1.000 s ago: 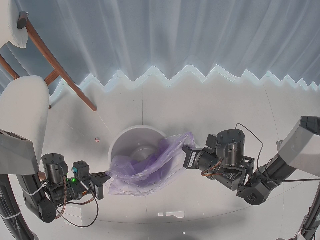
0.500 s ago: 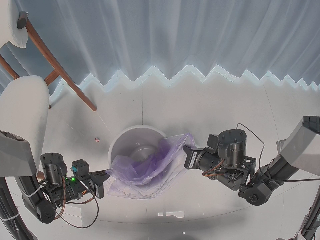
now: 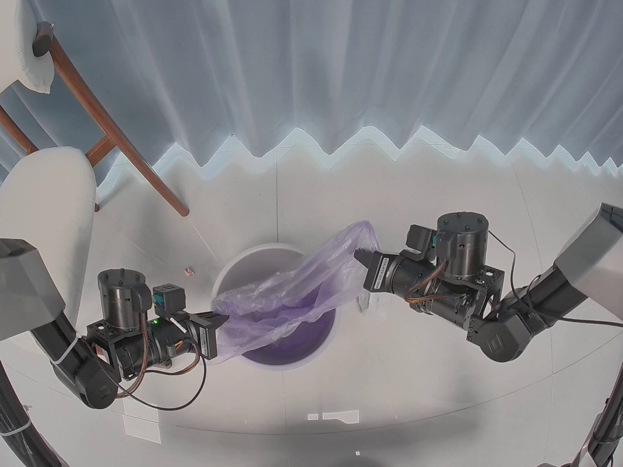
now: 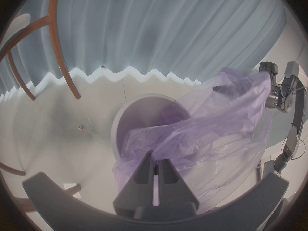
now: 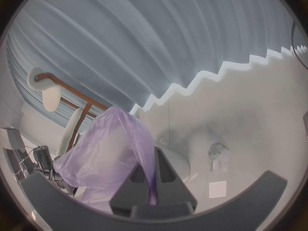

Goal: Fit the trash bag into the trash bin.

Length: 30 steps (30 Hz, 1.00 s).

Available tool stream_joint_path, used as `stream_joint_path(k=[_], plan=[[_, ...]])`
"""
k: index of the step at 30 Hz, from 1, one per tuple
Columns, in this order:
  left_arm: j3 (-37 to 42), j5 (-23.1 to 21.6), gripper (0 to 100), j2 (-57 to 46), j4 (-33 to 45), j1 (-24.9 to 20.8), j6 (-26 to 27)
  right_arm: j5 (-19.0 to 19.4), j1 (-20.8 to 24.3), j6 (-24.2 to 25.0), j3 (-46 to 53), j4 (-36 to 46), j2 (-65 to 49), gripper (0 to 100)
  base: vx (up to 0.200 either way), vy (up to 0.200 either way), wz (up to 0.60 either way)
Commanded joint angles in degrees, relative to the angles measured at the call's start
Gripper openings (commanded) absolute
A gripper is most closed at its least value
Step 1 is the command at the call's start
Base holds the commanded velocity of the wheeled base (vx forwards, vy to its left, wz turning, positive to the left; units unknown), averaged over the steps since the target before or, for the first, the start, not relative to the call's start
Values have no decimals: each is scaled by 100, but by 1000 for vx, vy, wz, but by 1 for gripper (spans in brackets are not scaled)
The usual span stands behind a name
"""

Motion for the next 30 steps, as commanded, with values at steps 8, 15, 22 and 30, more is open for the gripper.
stream_joint_path(k=[8, 15, 22, 30], plan=[[-2022, 207, 0, -798, 2907, 110, -254, 624, -267, -67, -1545, 1510, 207, 0, 0, 0, 0], [-2821, 286, 0, -763, 3936, 92, -553, 1046, -311, -331, -2433, 2433, 470, 0, 0, 0, 0], [-3032, 295, 0, -578, 4164, 215, -720, 1292, -619, -823, -3338, 2907, 1059, 0, 0, 0, 0], [-3129, 743, 0, -156, 4111, 259, -790, 1292, -777, -1034, -3909, 2916, 1622, 0, 0, 0, 0]])
